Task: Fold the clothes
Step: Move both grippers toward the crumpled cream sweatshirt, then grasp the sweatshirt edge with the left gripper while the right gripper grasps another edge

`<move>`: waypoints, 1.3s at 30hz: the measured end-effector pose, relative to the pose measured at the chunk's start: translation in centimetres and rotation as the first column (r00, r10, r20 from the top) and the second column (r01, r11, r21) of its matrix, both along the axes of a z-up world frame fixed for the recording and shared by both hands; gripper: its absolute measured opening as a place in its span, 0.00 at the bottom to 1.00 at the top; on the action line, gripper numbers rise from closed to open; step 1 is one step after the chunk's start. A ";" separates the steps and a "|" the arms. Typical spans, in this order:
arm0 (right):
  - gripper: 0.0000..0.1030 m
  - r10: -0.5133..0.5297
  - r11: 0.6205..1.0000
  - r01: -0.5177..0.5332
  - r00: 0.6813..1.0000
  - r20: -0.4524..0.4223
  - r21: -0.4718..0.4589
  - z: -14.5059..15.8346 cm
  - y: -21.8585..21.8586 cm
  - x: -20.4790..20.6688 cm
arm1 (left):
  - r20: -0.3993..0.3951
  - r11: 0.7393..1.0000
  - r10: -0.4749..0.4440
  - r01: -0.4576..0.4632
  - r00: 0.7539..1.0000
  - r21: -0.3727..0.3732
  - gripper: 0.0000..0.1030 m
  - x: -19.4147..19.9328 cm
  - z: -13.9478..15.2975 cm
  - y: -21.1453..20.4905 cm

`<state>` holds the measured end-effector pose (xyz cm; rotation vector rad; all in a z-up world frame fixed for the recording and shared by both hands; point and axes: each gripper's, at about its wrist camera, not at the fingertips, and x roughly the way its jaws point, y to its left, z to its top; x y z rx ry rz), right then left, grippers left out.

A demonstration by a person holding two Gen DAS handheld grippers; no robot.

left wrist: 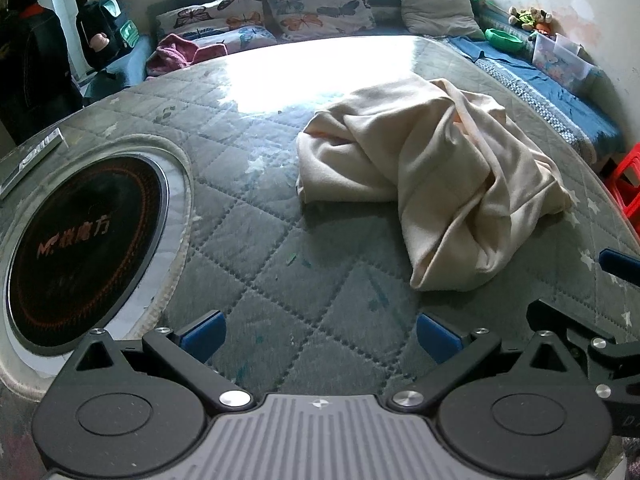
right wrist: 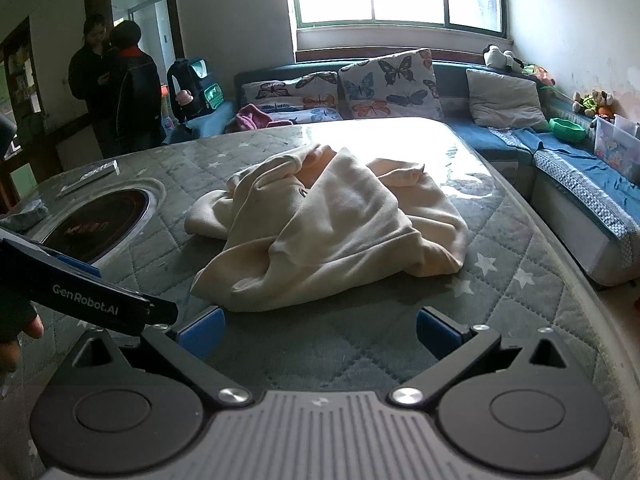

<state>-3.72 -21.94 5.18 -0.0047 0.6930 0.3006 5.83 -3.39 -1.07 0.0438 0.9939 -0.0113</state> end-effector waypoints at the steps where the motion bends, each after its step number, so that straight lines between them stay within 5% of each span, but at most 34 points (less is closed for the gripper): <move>1: 1.00 0.000 1.000 0.000 1.000 0.001 0.000 0.0 0.0 0.1 | 0.001 1.000 0.000 0.000 1.000 0.002 1.00 0.1 0.0 0.0; 28: 0.99 -0.027 1.000 0.026 0.998 0.055 0.018 1.8 -1.6 3.7 | 0.117 1.000 -0.007 0.004 0.993 0.027 1.00 5.6 3.8 -2.1; 39: 0.85 -0.038 0.998 0.035 0.997 0.064 0.046 2.6 -2.5 6.8 | 0.167 0.998 -0.063 0.062 0.984 0.009 1.00 11.1 5.7 -4.7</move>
